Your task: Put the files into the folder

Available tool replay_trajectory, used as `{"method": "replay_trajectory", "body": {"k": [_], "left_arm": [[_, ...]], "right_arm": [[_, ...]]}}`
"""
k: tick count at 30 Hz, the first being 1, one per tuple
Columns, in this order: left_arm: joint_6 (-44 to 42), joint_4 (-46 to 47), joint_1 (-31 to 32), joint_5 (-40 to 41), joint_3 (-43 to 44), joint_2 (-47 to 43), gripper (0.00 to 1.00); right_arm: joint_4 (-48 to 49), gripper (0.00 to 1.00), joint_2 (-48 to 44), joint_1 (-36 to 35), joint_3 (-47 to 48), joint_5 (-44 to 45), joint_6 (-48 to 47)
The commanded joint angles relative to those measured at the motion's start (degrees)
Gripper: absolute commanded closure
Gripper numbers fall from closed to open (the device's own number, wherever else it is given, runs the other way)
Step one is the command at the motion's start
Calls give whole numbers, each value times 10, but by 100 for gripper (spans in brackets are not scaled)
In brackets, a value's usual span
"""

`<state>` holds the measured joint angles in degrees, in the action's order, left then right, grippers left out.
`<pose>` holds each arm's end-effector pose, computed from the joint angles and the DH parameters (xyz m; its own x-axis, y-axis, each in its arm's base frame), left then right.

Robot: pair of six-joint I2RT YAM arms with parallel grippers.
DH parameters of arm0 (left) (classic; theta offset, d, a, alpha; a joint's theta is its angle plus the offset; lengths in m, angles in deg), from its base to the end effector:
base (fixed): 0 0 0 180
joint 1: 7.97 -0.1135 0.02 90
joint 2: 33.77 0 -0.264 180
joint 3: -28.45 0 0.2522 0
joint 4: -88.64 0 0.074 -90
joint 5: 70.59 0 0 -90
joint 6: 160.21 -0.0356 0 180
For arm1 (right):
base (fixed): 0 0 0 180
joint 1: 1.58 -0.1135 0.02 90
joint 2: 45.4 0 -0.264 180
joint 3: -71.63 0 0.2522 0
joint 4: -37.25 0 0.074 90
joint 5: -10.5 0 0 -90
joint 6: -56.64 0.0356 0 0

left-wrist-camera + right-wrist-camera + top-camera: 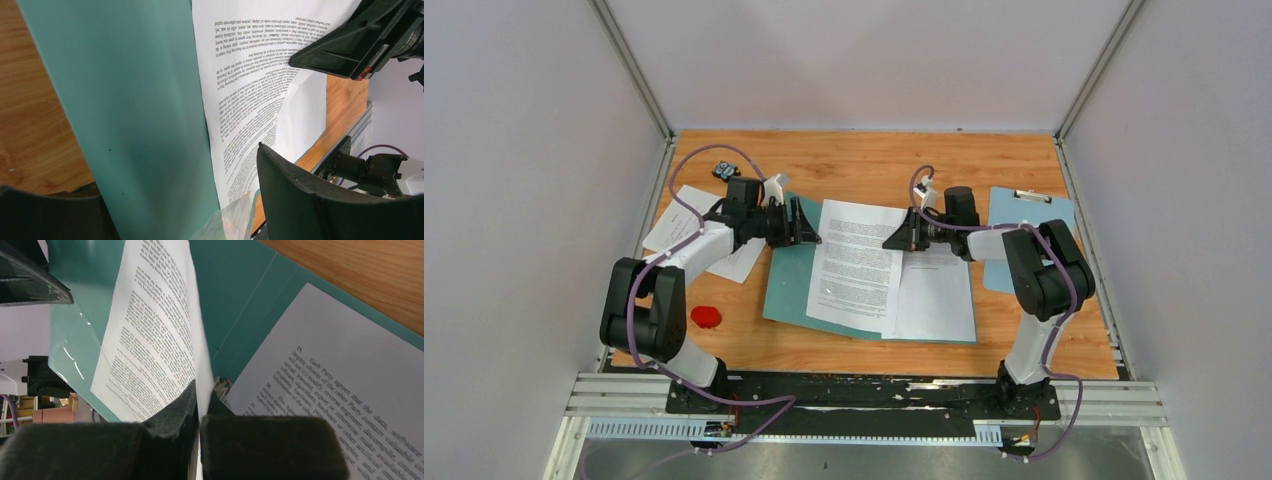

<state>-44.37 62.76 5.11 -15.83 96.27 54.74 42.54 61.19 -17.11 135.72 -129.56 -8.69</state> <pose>0.3070 -0.0924 0.2135 -0.8856 -0.1597 -0.4361 0.2058 0.7068 -0.6768 0.3381 0.1223 0.1376 -0.8468 0.0428 -0.5302 -0.4476 0.4811 0.7538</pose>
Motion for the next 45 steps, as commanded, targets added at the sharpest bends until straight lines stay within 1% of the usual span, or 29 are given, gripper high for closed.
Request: {"method": "replay_trajectory", "body": {"k": [1, 9, 15, 22, 29, 35, 45], "left_arm": [[20, 56, 0, -6, -21, -28, 29], [18, 60, 0, -12, -25, -40, 27], [17, 56, 0, -14, -26, -39, 27], [17, 55, 1, -12, -26, -39, 27], [15, 50, 1, -8, -26, -43, 27], [12, 47, 1, -7, -25, -45, 27], [11, 47, 1, -6, -27, -44, 27]], "right_arm": [[54, 97, 16, -17, 19, -7, 37], [106, 98, 47, -32, 23, 0, 99], [103, 98, 56, -46, 39, -6, 97], [126, 98, 69, -53, 51, -4, 129], [195, 99, 94, -64, 38, -5, 203], [296, 99, 128, -64, 12, -2, 283], [329, 100, 137, -72, 1, 14, 324]]}}
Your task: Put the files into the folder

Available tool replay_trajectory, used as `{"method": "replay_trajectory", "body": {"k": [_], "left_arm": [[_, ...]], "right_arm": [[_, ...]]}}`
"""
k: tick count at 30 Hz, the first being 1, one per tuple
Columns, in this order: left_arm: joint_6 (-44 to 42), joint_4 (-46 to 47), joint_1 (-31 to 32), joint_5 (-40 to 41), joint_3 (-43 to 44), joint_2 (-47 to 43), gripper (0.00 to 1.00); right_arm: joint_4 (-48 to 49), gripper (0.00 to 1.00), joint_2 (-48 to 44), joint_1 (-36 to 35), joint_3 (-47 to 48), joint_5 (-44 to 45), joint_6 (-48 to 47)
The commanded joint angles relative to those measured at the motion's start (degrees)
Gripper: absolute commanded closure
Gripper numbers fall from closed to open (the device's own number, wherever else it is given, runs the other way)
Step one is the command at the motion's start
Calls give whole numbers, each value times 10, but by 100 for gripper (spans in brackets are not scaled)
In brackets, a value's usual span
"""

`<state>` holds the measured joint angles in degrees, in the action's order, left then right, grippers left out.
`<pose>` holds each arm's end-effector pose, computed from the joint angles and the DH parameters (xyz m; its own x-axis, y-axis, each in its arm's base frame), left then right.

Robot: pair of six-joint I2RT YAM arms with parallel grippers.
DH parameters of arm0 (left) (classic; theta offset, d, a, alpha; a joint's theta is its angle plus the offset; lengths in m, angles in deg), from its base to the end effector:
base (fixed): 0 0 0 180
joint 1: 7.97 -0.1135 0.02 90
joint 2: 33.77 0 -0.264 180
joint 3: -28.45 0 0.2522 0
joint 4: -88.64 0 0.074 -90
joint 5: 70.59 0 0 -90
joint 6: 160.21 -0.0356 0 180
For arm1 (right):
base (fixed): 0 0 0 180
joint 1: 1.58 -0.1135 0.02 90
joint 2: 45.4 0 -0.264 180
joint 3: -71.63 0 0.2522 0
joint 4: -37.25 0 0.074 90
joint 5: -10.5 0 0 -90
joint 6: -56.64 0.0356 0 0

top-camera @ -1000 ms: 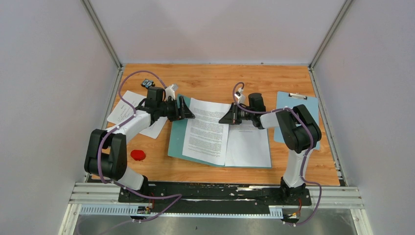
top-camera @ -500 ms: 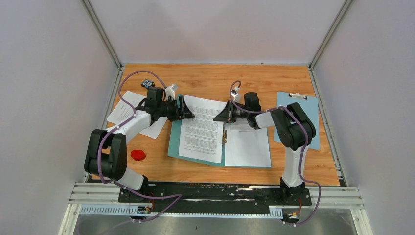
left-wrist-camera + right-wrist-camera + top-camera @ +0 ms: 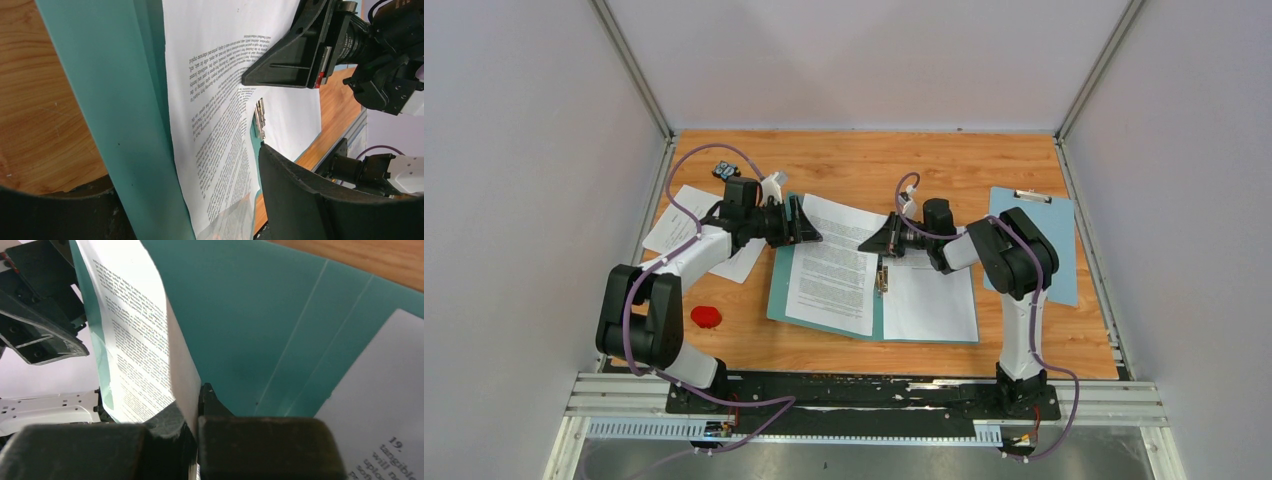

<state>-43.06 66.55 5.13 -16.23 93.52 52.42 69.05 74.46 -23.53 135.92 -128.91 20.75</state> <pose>0.2999 -0.0911 0.2156 -0.8662 -0.1792 -0.4665 0.2277 0.6895 -0.6876 0.3451 0.1682 0.0953 -0.9384 0.1901 -0.2885 -0.2176 0.3235 0.9209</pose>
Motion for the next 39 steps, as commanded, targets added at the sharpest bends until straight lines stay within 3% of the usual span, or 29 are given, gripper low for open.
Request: {"method": "replay_trajectory", "body": {"k": [1, 23, 39], "left_arm": [[-2, 10, 1, -2, 0, -20, 27], [1, 16, 2, -4, -3, -21, 27], [-9, 1, 3, -1, 1, -29, 27]], "right_arm": [[66, 100, 5, -10, 1, 8, 33], [158, 100, 48, -34, 8, 28, 145], [155, 100, 50, -6, -12, 38, 156]]}}
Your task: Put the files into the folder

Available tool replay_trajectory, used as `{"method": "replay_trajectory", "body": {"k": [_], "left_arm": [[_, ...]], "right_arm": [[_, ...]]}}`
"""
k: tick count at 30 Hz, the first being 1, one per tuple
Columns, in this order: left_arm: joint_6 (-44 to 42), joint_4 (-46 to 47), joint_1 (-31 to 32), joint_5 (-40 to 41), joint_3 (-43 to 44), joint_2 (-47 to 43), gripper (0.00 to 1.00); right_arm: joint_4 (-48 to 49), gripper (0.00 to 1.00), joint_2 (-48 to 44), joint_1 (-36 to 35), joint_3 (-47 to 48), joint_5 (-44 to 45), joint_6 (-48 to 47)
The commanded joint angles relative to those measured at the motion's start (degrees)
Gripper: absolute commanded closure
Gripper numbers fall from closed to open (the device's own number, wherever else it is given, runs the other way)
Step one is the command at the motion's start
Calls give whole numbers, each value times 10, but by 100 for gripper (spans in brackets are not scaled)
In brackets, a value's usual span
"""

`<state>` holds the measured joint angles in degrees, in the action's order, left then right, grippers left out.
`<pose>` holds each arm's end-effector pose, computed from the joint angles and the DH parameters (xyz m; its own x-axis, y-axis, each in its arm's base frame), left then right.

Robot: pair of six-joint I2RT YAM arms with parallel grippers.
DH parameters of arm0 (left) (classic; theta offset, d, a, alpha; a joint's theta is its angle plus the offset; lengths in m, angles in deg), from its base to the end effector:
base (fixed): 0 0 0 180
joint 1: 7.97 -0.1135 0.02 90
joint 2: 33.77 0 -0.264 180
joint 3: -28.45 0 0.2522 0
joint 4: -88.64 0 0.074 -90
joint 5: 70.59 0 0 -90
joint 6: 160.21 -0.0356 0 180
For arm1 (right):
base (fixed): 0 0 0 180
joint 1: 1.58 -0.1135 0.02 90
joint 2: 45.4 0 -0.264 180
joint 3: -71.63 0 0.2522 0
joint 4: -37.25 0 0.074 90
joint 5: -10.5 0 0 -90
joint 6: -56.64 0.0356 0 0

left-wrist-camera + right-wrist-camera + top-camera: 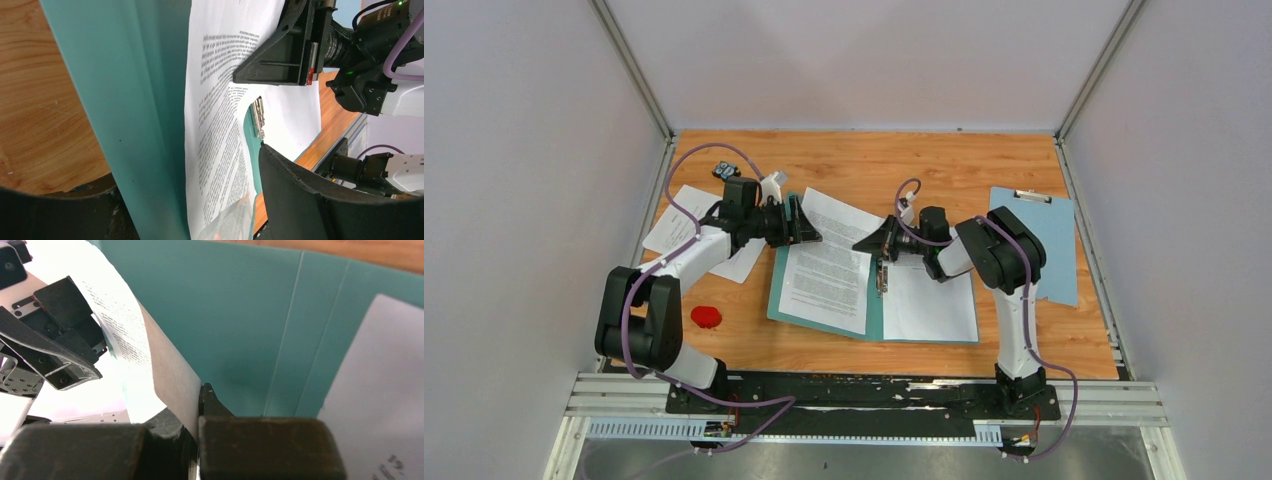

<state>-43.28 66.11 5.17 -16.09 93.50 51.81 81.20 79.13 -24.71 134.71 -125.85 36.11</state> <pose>0.2982 -0.0908 0.2180 -0.8637 -0.1770 -0.4718 0.2322 0.6911 -0.6844 0.3432 0.1746 0.0798 -0.9452 0.2992 -0.1307 -0.0587 0.2382 0.9695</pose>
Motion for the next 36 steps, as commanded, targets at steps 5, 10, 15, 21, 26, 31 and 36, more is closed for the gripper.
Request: {"method": "replay_trajectory", "body": {"k": [5, 10, 15, 21, 26, 31, 36], "left_arm": [[-7, 4, 2, -3, 2, -21, 27], [-4, 6, 2, -2, 3, -18, 27], [-1, 9, 2, -4, 4, -17, 27], [-2, 6, 2, -3, 7, -16, 27], [-1, 8, 2, -4, 10, -14, 27], [0, 7, 2, -3, 11, -16, 27], [1, 5, 2, -3, 11, -14, 27]], "right_arm": [[0, 100, -6, 4, 12, -4, -28], [-11, 100, -5, -7, 41, -35, -52], [-57, 100, -7, -18, 77, -58, -101], [-77, 100, -10, -24, 84, -66, -119], [-86, 100, -8, -32, 87, -72, -132], [-89, 100, -5, -34, 94, -79, -137], [-108, 100, -1, -34, 112, -83, -152]]}}
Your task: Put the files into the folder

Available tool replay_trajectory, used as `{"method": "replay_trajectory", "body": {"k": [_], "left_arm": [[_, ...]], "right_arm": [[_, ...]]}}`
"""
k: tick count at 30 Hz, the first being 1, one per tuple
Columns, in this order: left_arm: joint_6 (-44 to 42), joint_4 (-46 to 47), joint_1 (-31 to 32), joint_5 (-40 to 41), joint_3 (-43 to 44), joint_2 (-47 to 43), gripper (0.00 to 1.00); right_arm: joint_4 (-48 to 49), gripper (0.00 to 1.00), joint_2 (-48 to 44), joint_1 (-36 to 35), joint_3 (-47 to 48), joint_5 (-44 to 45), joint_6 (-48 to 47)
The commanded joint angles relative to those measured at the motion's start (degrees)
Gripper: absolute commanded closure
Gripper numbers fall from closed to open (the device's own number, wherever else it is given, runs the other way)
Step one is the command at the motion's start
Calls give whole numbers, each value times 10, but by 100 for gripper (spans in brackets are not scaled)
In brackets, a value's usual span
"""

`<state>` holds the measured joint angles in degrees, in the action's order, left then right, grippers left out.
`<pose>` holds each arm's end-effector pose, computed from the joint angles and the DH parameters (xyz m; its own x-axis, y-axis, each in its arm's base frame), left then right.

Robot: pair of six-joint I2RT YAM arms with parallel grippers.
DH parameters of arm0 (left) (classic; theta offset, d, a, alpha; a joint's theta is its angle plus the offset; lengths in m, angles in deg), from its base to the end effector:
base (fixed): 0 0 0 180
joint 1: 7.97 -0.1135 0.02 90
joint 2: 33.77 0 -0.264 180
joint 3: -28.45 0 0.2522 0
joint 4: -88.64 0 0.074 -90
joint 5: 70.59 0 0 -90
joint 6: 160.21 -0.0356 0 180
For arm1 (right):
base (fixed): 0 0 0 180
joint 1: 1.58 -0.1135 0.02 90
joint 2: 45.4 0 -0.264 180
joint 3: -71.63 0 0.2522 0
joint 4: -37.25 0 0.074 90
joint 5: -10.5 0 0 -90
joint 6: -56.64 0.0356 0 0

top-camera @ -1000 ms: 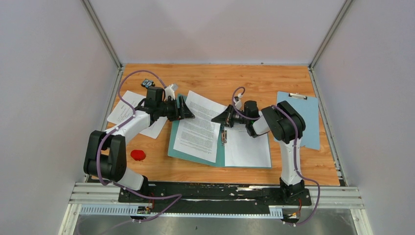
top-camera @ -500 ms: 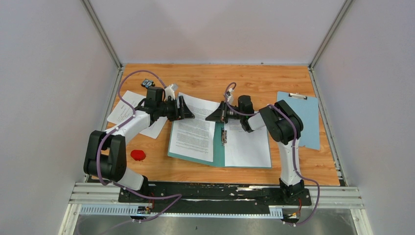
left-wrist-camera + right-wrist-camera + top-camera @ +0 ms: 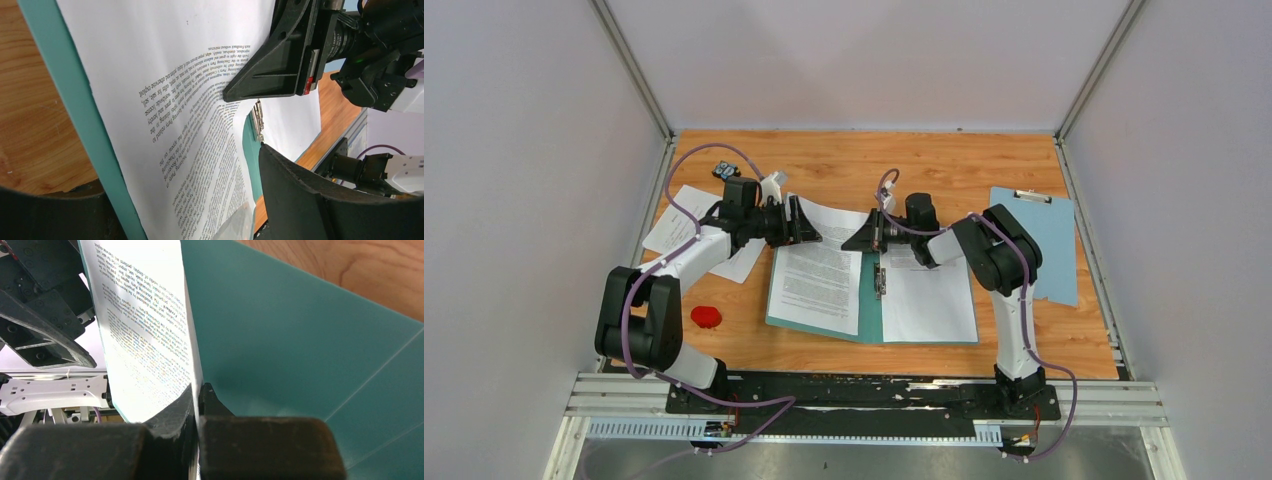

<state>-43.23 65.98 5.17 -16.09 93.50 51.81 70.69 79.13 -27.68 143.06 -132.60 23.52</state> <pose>0.2981 -0.0908 0.2178 -0.8650 -0.1774 -0.4694 0.2300 0.6913 -0.6850 0.3565 0.2063 0.0972 -0.9527 0.0932 -0.2892 -0.2608 0.2376 0.9357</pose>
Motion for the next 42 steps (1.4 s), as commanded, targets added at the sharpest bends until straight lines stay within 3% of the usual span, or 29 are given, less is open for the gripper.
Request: {"method": "replay_trajectory", "body": {"k": [1, 13, 21, 29, 32, 42], "left_arm": [[0, 6, 3, -5, 11, -14, 27], [2, 5, 3, -2, 13, -12, 30], [-2, -8, 3, 16, 16, -28, 36], [-13, -49, 3, 35, 32, -36, 57], [-41, -105, 3, 56, 54, -34, 64], [-39, -140, 3, 45, 74, -42, 83]], "right_arm": [[-8, 100, 1, -4, 33, -16, -30], [-17, 96, 7, -5, 37, -20, -26], [-56, 74, -42, 5, 2, 18, -41], [-131, 55, -105, 26, -17, 40, -81], [-153, 40, -141, 35, -28, 30, -95], [-456, 25, -289, 60, -26, 118, -264]]}}
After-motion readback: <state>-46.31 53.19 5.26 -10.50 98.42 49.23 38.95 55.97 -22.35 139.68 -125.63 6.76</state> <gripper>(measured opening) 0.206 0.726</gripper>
